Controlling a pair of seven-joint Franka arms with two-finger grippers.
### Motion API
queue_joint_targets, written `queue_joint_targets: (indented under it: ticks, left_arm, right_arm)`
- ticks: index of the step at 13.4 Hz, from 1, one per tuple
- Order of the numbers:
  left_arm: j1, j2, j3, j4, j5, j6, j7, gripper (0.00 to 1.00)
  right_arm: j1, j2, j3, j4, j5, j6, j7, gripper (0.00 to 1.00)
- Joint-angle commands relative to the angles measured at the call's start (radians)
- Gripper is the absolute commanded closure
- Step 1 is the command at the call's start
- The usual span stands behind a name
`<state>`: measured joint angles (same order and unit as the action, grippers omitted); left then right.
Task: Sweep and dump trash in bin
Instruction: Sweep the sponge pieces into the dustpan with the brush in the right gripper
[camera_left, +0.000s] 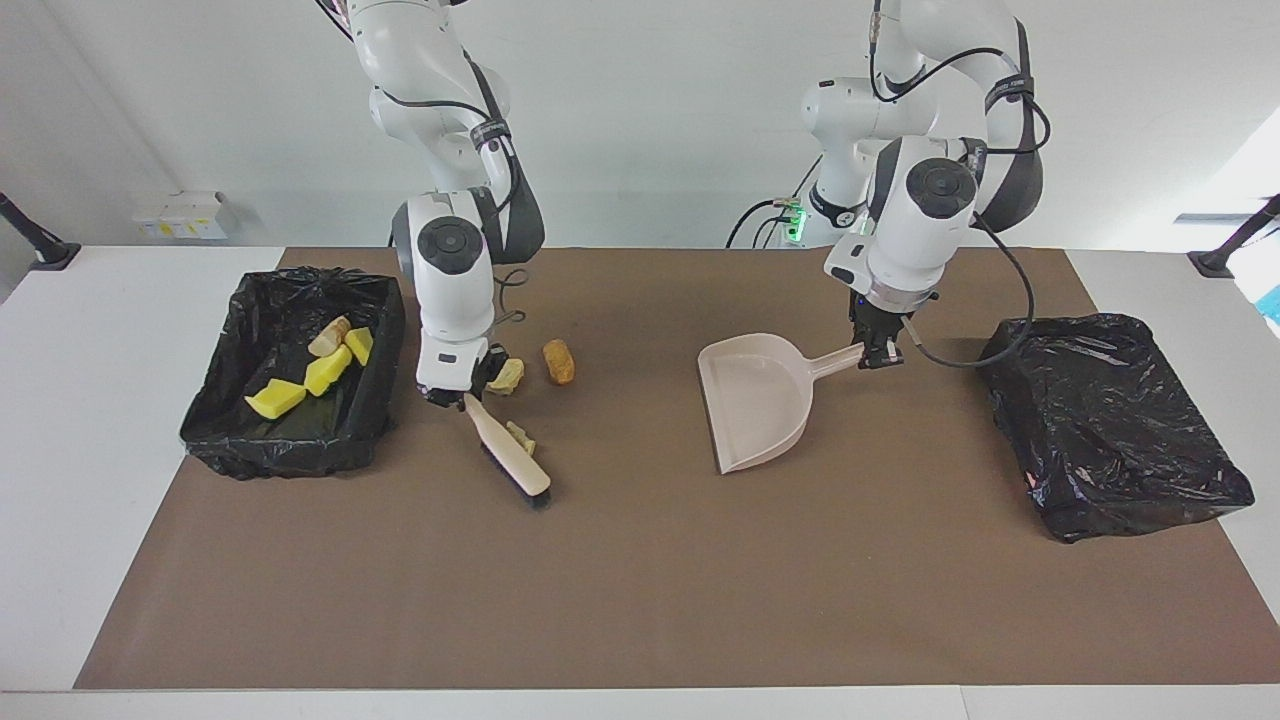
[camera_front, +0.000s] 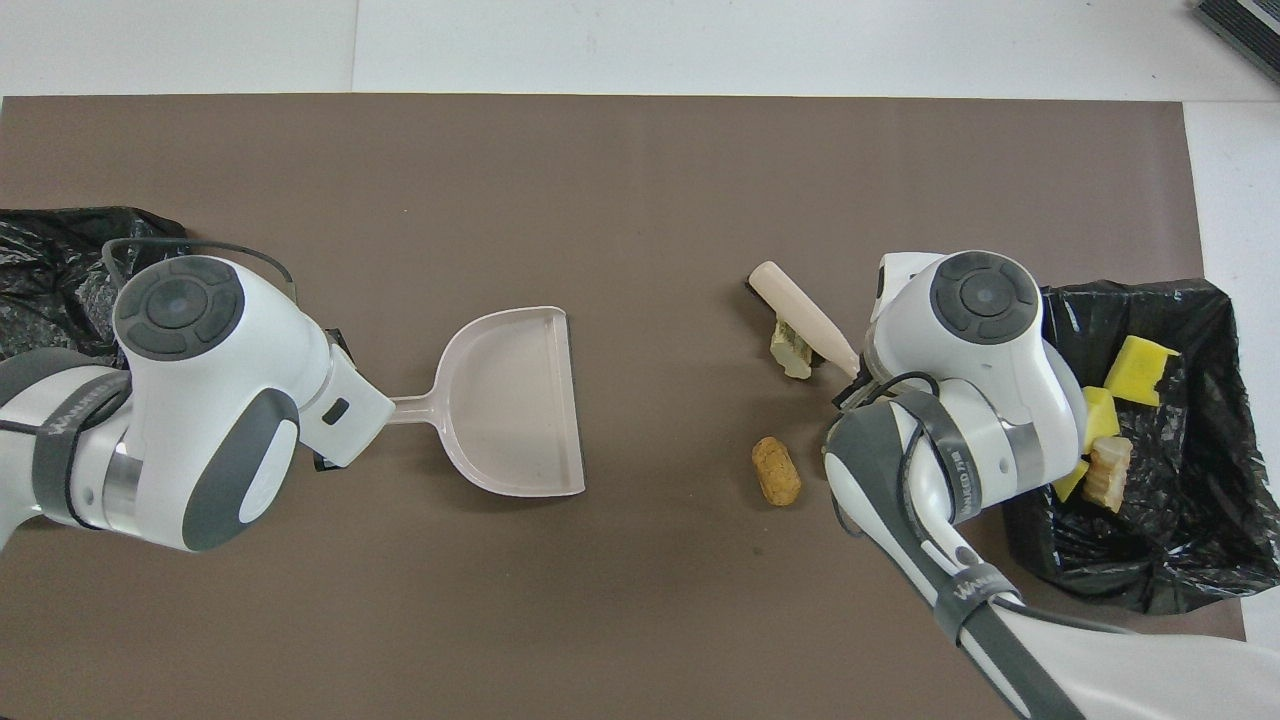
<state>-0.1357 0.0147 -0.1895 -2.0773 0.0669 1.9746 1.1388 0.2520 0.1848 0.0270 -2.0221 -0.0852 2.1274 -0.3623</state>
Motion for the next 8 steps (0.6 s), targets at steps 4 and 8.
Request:
queue_joint_targets:
  ticks: [4,8]
  left_arm:
    - [-0.054,-0.087,0.012,-0.118,-0.067,0.03,-0.027,1.0]
    - [-0.076,-0.081,0.012,-0.119,-0.084,0.041,-0.082,1.0]
  right_arm:
    - [0.154,-0.07,0.004,-0.041,0.238,-0.065,-0.032,1.0]
    - [0.173,-0.096,0.001,-0.023,0.317,-0.211,0.181,1.0]
